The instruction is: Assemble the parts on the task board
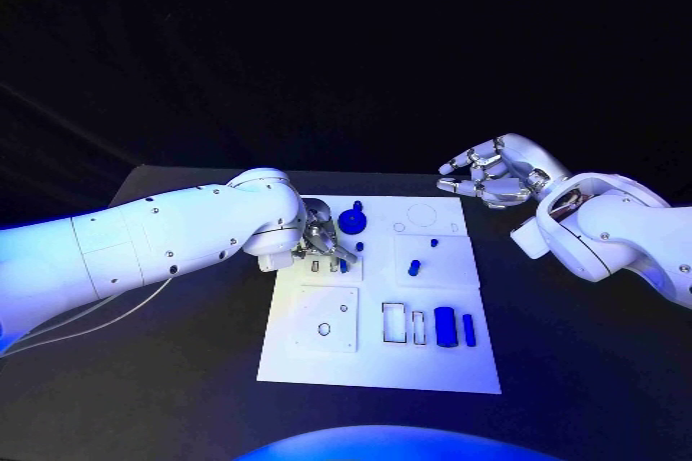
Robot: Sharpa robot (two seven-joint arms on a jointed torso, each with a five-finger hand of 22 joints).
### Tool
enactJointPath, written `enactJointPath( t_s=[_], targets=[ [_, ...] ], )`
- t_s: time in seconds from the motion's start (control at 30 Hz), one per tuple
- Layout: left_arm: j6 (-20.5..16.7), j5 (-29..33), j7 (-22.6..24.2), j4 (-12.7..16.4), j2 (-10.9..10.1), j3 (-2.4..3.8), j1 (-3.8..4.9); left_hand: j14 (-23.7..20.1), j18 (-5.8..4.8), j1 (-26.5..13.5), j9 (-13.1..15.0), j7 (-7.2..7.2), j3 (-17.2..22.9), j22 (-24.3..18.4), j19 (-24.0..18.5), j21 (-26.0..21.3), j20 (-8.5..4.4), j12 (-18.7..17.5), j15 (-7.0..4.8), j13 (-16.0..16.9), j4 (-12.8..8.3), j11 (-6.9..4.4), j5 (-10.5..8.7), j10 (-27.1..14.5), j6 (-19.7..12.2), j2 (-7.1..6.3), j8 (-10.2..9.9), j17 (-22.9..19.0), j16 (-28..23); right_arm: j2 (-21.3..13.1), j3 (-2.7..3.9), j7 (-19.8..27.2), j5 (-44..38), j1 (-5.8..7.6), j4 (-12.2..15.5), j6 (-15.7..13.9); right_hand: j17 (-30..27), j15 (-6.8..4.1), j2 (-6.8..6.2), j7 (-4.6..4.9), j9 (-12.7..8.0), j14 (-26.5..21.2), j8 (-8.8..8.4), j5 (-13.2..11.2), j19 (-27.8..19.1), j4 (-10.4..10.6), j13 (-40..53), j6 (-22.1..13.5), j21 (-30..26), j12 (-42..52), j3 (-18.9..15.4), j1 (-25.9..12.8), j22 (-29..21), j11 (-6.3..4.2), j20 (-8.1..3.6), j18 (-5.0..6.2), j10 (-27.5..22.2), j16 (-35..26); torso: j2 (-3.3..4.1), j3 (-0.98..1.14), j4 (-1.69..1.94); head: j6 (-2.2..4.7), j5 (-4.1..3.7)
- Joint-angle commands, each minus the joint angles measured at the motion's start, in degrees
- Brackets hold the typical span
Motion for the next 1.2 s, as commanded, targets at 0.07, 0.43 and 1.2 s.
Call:
enactJointPath(
  t_s=[0.07,0.43,1.2],
  targets=[
    [1.48,0.25,-0.06,-0.22,0.28,-0.03,0.04,3.94,-0.60,0.77,0.11,-0.06,0.26,0.10,-0.49,0.38,0.10,0.21,-0.17,0.15,-0.15,0.12,-0.01,-0.43,-0.49,0.03,0.33,9.37,-0.22,0.02,0.02,0.10,-0.41,0.01,0.09,0.02,2.07,-0.39,0.24,-0.04,-0.02,2.78,0.33,0.33,-0.27,-0.20,-0.05,-0.28,-0.34,-0.26,-0.31,-0.55,-0.05,-0.12,-0.20,1.01,0.15,-0.38,0.03,0.00,0.00,-0.10,-0.05],
    [1.97,0.25,0.00,-0.41,0.48,-0.08,0.03,3.96,-0.64,1.48,0.47,-0.10,0.59,0.39,-0.47,0.58,0.13,0.33,-0.19,0.30,-0.21,0.10,0.00,-0.36,-0.53,0.26,0.43,9.42,-0.18,0.02,0.02,0.10,-0.41,0.01,0.12,0.06,2.08,-0.39,0.25,-0.04,-0.03,2.78,0.33,0.34,-0.27,-0.20,-0.05,-0.28,-0.35,-0.26,-0.30,-0.54,-0.05,-0.12,-0.20,1.01,0.15,-0.38,0.04,0.01,0.01,-0.27,-0.14],
    [1.76,3.46,0.62,-0.25,0.27,-0.08,0.03,4.02,-0.73,15.36,3.08,-0.53,18.69,1.62,-0.94,1.63,-0.31,-1.10,-0.74,-0.01,-2.83,-0.50,0.39,-0.52,-2.00,0.80,-0.88,9.60,-0.09,0.09,0.02,0.24,-0.85,0.01,0.06,-0.10,2.03,-0.40,0.26,-0.05,-0.03,2.78,0.39,0.53,-0.31,-0.25,-0.13,-0.30,-0.51,-0.32,-0.30,-0.52,-0.15,-0.12,-0.21,1.04,0.10,-0.42,0.04,0.03,0.02,-0.44,-0.21]
  ],
)
